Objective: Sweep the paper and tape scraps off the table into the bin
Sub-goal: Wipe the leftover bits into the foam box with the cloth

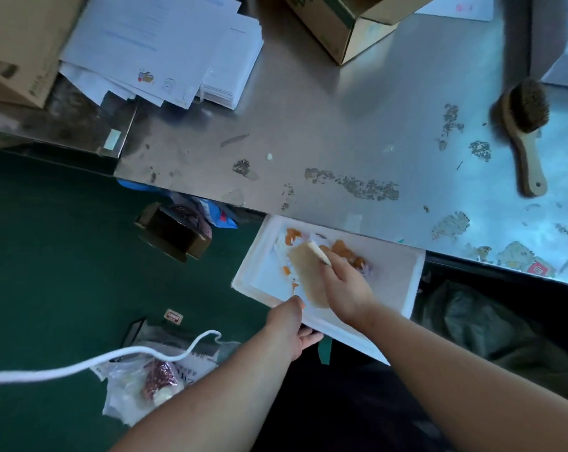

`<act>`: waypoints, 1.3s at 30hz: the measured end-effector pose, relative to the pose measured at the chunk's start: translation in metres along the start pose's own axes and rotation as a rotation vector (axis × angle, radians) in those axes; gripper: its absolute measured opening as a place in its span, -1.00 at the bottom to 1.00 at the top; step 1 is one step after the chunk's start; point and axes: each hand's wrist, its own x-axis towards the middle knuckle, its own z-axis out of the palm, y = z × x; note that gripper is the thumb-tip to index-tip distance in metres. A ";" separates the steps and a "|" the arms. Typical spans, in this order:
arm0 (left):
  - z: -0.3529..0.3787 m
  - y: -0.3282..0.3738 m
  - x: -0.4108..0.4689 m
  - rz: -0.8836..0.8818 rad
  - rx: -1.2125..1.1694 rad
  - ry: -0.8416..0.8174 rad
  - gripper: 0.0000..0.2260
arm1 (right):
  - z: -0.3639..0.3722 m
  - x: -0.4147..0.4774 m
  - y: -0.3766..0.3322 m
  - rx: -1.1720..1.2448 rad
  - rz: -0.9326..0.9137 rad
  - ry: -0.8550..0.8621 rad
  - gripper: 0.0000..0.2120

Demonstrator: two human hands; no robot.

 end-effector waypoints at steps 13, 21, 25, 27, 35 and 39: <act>-0.020 -0.005 0.064 -0.101 0.025 0.139 -0.70 | 0.007 0.008 0.048 0.131 0.349 0.158 -0.63; -0.027 0.001 0.083 -0.180 0.431 -0.002 -0.29 | 0.003 0.010 0.060 0.071 0.357 0.160 -0.60; -0.031 -0.015 0.073 -0.117 0.396 -0.069 -0.46 | -0.001 0.003 0.057 0.048 0.337 0.133 -0.66; -0.030 -0.018 0.067 -0.064 0.353 -0.088 -0.50 | -0.001 0.001 0.056 0.051 0.349 0.139 -0.64; -0.017 0.005 0.032 0.119 0.278 -0.120 -0.69 | 0.002 -0.007 0.032 -0.282 0.208 0.092 -0.61; -0.012 0.019 0.021 0.181 0.293 -0.101 -0.79 | 0.001 -0.001 0.029 -0.531 0.037 0.106 -0.67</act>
